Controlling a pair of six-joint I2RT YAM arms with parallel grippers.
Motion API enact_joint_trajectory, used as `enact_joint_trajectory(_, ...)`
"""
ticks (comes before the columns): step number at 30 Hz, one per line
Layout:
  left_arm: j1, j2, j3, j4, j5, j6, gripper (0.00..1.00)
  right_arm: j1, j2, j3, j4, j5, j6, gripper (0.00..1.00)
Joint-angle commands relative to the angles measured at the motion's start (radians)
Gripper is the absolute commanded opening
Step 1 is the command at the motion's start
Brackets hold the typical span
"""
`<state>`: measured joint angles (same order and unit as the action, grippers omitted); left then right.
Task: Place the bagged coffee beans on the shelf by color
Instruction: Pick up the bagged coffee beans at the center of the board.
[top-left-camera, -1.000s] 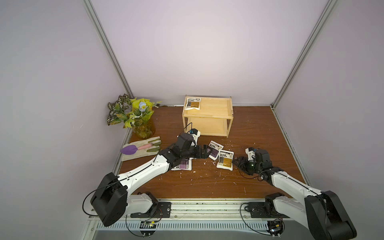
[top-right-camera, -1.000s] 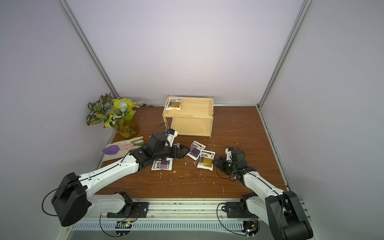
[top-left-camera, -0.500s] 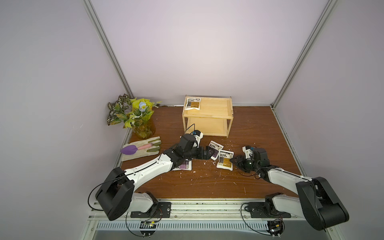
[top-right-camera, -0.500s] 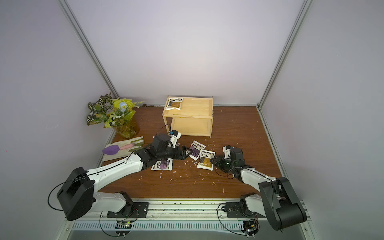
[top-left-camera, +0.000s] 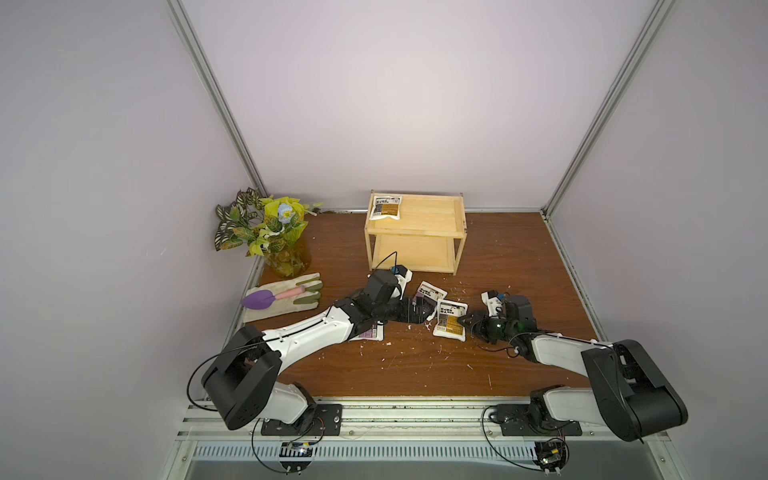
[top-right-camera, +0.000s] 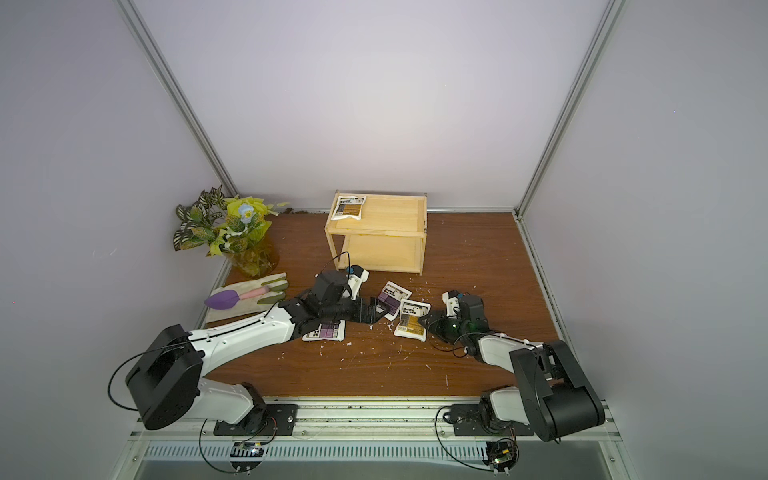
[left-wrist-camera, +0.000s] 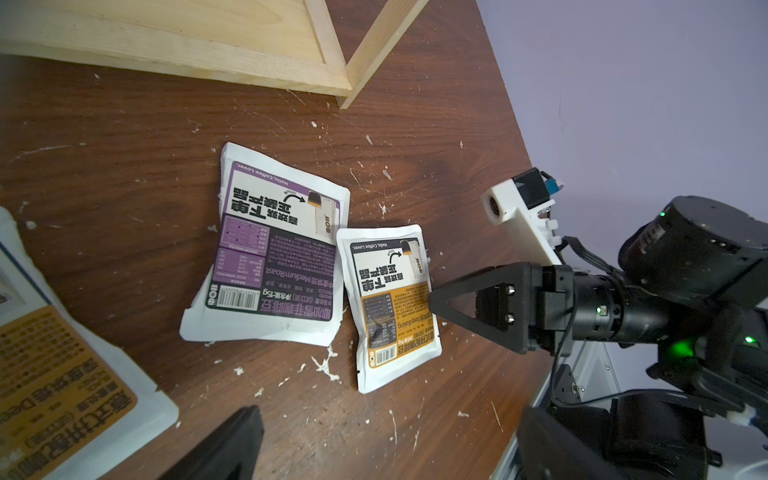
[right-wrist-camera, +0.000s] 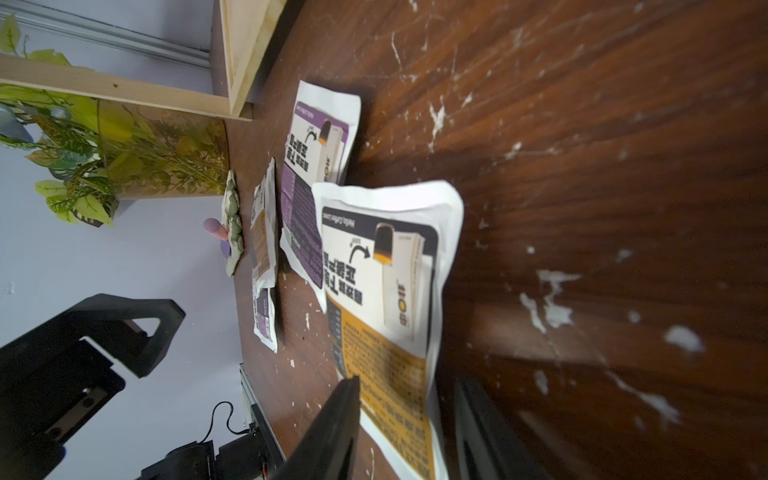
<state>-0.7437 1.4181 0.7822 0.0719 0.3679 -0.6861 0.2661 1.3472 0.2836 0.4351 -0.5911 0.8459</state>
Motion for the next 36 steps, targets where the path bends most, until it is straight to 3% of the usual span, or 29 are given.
enact_joint_trajectory(1,-0.014,0.005,0.010,0.022,0.016,-0.004,1.00,-0.004,0.022,-0.016,0.026,-0.012,0.010,0.41)
enact_joint_trajectory(19,-0.020,0.008,0.002,0.009,0.008,0.001,0.99,-0.014,-0.023,-0.023,-0.018,-0.009,0.003,0.08)
enact_joint_trajectory(28,-0.021,-0.023,0.039,-0.021,-0.021,-0.006,0.99,-0.026,-0.225,-0.002,-0.201,-0.010,-0.002,0.00)
enact_joint_trajectory(36,-0.020,-0.046,0.136,-0.112,-0.058,0.008,0.99,-0.028,-0.381,0.070,-0.333,-0.055,0.015,0.00)
